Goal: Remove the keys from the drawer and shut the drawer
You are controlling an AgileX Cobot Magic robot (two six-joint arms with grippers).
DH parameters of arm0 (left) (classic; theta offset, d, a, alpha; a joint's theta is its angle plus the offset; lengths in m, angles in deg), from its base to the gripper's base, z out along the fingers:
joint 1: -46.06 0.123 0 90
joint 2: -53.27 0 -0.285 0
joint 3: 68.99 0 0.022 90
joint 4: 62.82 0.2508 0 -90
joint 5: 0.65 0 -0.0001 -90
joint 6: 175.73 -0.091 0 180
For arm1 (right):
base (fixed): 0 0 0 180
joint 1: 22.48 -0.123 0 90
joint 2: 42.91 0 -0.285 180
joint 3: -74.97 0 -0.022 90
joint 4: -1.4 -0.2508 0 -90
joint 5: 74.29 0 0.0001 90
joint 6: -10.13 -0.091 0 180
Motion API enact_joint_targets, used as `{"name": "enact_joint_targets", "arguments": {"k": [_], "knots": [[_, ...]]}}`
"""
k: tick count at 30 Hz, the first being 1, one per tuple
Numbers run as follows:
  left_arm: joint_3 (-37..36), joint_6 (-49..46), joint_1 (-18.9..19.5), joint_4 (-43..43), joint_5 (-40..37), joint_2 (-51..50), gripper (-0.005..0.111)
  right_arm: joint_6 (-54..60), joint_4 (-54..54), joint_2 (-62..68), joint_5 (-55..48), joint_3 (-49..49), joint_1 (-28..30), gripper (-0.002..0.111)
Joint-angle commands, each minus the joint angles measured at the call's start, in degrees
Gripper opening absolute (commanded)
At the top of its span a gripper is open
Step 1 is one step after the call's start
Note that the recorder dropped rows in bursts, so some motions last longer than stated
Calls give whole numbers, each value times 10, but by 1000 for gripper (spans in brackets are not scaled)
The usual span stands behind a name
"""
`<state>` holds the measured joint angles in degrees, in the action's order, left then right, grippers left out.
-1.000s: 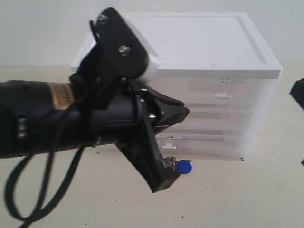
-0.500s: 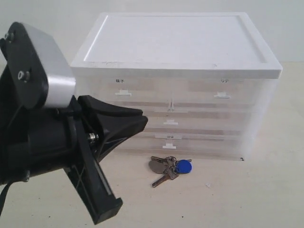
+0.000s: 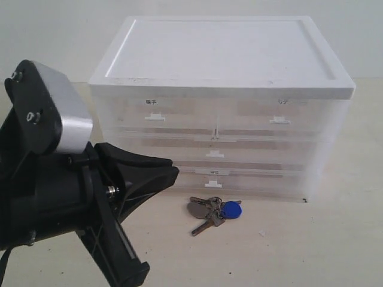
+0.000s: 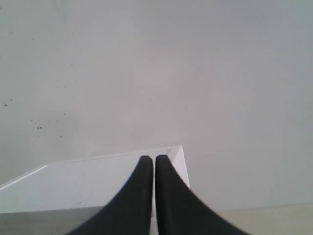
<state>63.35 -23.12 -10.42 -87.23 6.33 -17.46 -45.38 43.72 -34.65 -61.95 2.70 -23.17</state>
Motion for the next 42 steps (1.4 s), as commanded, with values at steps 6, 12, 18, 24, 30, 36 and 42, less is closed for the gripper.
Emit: {"name": "enact_joint_targets", "arguments": {"k": [6, 12, 18, 24, 30, 36, 42], "knots": [[-2, 15, -1, -6, 4, 3, 4, 0, -2, -3, -4, -2, 1, 0], [-2, 15, -1, -6, 4, 3, 4, 0, -5, -3, -4, -2, 1, 0], [-2, 15, -1, -6, 4, 3, 4, 5, -5, -3, -8, -2, 1, 0], [-2, 15, -1, -6, 5, 3, 4, 5, -4, -3, -15, -2, 1, 0], [-2, 15, -1, -6, 5, 3, 4, 166, -163, -3, -60, -2, 1, 0], [-2, 15, -1, -6, 5, 3, 4, 450, -357, -5, -113, -21, 1, 0], [-2, 15, -1, -6, 5, 3, 4, 501, -362, -5, -170, -49, 1, 0]]}}
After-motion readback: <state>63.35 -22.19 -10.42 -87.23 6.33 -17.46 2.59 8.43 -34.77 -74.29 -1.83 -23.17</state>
